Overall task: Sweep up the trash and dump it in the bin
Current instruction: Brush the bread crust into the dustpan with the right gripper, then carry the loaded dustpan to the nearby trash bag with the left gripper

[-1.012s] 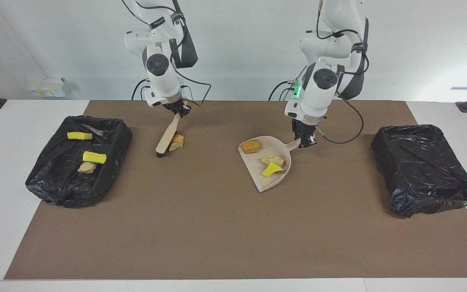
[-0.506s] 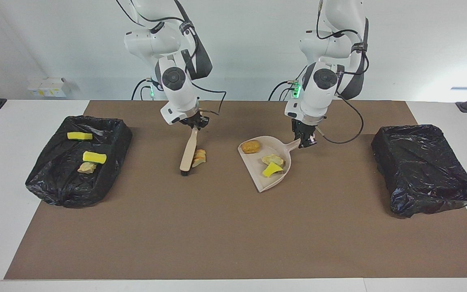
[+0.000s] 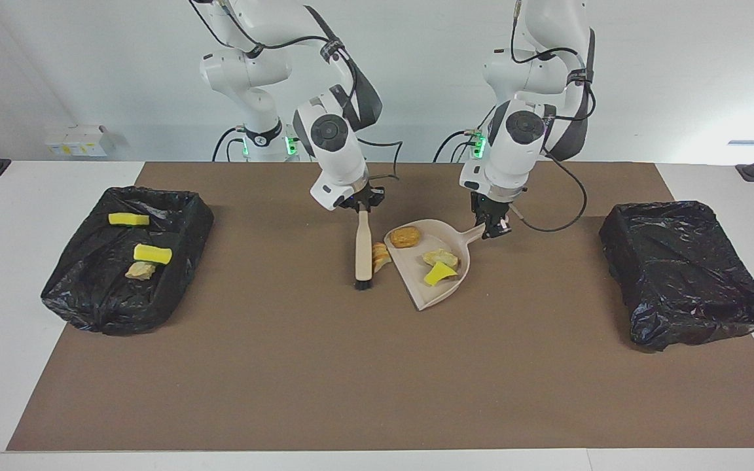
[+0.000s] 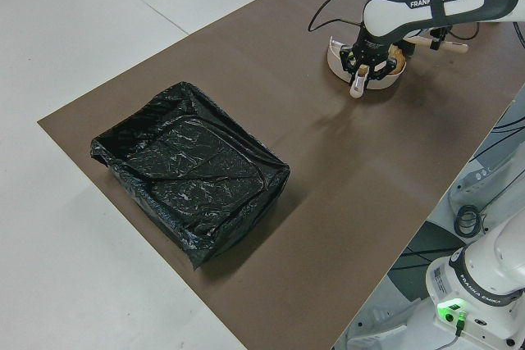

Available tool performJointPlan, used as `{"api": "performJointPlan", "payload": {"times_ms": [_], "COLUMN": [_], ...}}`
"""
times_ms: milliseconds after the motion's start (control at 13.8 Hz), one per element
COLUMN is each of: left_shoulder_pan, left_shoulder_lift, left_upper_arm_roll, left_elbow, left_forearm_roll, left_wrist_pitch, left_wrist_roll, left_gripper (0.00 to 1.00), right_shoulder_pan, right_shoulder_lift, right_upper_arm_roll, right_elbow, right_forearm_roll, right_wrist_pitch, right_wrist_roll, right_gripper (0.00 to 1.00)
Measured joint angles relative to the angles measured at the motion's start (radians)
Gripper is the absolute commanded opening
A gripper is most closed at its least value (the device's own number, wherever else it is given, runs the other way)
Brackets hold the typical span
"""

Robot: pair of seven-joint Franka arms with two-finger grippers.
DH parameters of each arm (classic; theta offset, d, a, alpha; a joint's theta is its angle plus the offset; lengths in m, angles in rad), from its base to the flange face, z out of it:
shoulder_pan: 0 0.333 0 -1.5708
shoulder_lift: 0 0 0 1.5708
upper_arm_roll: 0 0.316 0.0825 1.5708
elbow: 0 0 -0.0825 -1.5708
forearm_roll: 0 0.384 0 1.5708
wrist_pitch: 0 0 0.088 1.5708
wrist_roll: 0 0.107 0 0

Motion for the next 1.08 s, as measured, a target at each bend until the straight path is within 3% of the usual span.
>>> {"api": "performJointPlan", "payload": {"times_ms": [289,650,867,1084], "left_shoulder_pan": [0.000,0.000,0.017,0.059], "left_shoulder_lift": [0.000,0.000,0.000,-0.002], "left_upper_arm_roll": [0.000,0.002,0.007,0.015], "left_elbow": [0.000,-0.001,-0.001,0.002], "left_forearm_roll": [-0.001,-0.007,-0.009,-0.011], "left_wrist_pitch": [0.000,0.000,0.002,0.008], "left_wrist_roll": [-0.002,-0.088,-0.163,-0.240], "left_gripper": [0.00,0.00,0.00,0.00], "right_shoulder_pan": [0.035,0.009,-0.048,-0.054], "right_shoulder_lift": [0.023,0.005,-0.051,-0.120], "right_upper_arm_roll": [0.000,-0.011,-0.016,-0.014], "right_elbow": [0.017,0.041,0.054,0.056], "right_forearm_roll": [0.114,0.114,0.076,-0.043], "right_wrist_pitch": [0.056,-0.027,-0.136,-0.207], "right_wrist_roll": [-0.137,-0.146,-0.182,-0.126], "right_gripper": [0.00,0.00,0.00,0.00]}}
